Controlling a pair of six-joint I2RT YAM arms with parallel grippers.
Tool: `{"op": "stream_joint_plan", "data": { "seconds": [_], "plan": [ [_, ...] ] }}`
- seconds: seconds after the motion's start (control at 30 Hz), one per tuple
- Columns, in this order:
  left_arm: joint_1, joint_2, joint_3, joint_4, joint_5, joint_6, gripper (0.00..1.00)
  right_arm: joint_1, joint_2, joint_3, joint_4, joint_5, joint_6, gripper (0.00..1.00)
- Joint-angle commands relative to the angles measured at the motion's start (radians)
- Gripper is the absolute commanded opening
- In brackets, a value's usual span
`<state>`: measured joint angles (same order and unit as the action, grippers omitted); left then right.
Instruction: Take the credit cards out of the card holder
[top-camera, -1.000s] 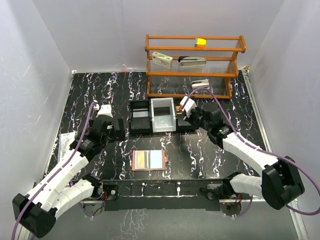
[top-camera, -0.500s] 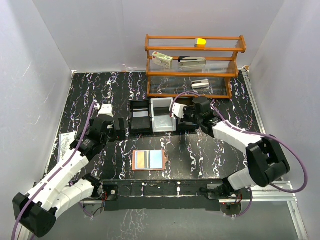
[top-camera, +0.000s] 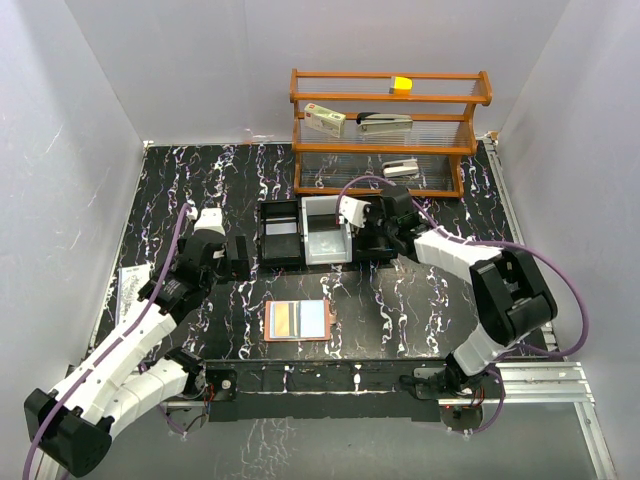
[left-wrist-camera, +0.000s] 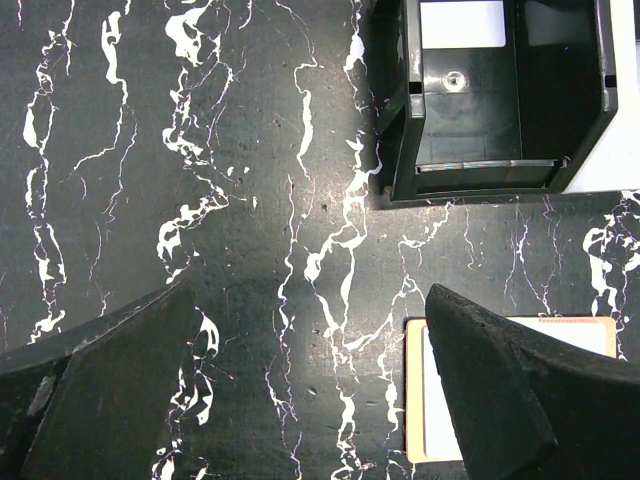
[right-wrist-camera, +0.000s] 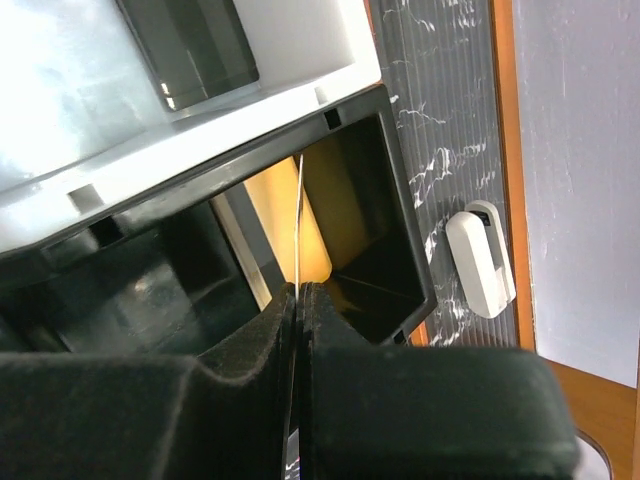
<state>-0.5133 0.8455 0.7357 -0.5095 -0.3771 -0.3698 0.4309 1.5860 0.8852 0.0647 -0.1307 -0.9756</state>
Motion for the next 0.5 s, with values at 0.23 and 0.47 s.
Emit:
{"op": "stream_joint_plan", "data": {
  "seconds": [0.23,0.47],
  "plan": [
    [0.004,0.007,0.001,0.002,0.000,0.009,0.99,-0.011,0.103,0.099,0.118,0.042,-0.035,0.00],
    [0.004,0.010,-0.001,0.004,0.004,0.011,0.99,-0.011,0.173,0.112,0.170,0.054,-0.043,0.00]
  ]
}}
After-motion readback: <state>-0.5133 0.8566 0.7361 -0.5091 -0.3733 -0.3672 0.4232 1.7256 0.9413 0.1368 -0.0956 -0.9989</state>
